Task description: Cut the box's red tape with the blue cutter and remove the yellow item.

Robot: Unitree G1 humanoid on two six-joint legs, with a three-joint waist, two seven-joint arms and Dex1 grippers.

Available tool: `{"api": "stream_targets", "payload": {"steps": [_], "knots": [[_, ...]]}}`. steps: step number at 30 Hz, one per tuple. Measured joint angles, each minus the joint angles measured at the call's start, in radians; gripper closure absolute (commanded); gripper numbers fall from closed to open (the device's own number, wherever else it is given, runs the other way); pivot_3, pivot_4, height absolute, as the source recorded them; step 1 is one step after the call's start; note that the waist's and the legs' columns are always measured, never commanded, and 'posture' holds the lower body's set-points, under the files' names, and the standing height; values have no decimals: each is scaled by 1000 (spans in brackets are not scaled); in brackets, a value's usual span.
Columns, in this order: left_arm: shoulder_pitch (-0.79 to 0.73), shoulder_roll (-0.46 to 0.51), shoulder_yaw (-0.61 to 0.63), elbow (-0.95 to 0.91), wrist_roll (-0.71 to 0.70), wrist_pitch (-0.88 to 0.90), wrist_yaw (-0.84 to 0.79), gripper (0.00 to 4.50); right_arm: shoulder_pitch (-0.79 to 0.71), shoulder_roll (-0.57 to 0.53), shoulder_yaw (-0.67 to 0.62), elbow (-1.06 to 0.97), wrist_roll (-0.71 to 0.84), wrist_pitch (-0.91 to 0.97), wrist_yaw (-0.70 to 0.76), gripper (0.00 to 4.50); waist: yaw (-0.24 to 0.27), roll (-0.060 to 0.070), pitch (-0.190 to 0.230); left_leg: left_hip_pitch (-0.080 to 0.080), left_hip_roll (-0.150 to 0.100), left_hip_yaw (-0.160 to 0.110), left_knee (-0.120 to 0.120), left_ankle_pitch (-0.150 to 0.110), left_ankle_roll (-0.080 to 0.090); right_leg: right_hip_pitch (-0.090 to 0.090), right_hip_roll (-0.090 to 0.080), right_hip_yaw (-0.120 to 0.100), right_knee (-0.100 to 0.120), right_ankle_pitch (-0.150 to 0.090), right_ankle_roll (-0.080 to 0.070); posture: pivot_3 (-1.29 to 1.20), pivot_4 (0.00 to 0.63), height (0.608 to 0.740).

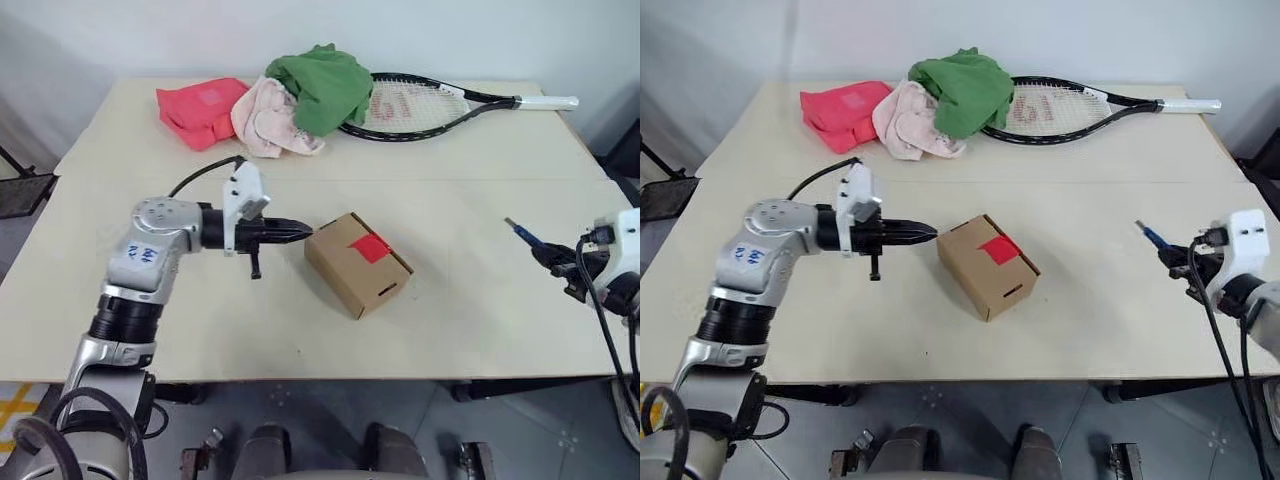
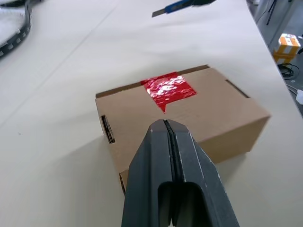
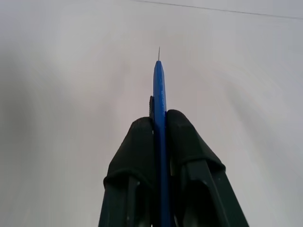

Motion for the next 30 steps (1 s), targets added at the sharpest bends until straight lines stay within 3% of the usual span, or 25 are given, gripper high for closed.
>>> {"api": "stream_targets", "payload": {"steps": [1, 5, 12, 16, 20, 23, 28, 30], "knots": [[24, 8, 11, -18, -8, 9, 4, 4500, -2, 12, 25, 40, -52, -35, 38, 4397, -3, 0, 0, 0, 0, 0, 0, 0, 0, 0, 0, 0, 0, 0, 0, 0, 150, 740], [110, 39, 39, -80, -28, 37, 23, 4500, -17, 58, 45, 120, -135, -76, 138, 3040, -6, 1, 1, 0, 0, 0, 0, 0, 0, 0, 0, 0, 0, 0, 0, 0, 150, 740], [254, 96, 87, -188, -55, 97, 75, 4500, 71, 50, -110, 71, -131, -92, 358, 667, 2, 2, 0, 1, 0, 0, 0, 0, 0, 1, 0, 0, 0, 0, 0, 0, 150, 740], [333, 99, 106, -230, -67, 120, 115, 4500, 130, -46, -242, -10, -54, 9, 523, 667, 0, 3, 0, 4, 1, 0, -1, 0, 0, 3, 0, 1, 0, 0, 0, 0, 150, 740], [369, 78, 102, -251, -63, 128, 175, 4500, 70, -65, -242, -113, 1, 83, 583, 1592, -6, 2, 0, 10, 2, 2, -2, 0, 0, 7, 2, 3, 0, 1, -1, 0, 150, 740], [376, 14, 84, -255, -44, 125, 254, 4500, -66, 41, -83, -161, -70, 35, 570, 2538, -9, 1, 0, 15, 3, 4, -4, 0, 0, 9, 2, 4, 0, 1, -2, 0, 150, 740], [397, -60, 29, -275, -15, 158, 375, 4500, -242, 218, 285, -35, -452, -276, 544, 4469, -6, 2, 0, 12, 3, 7, -5, 0, -1, 4, 2, 6, 0, 1, -2, 0, 150, 740], [396, -70, 23, -282, -6, 177, 407, 4500, -302, 287, 326, 27, -504, -333, 527, 4469, -6, 2, 0, 12, 3, 8, -5, 0, -1, 4, 2, 6, 0, 1, -2, 0, 150, 740]]}}
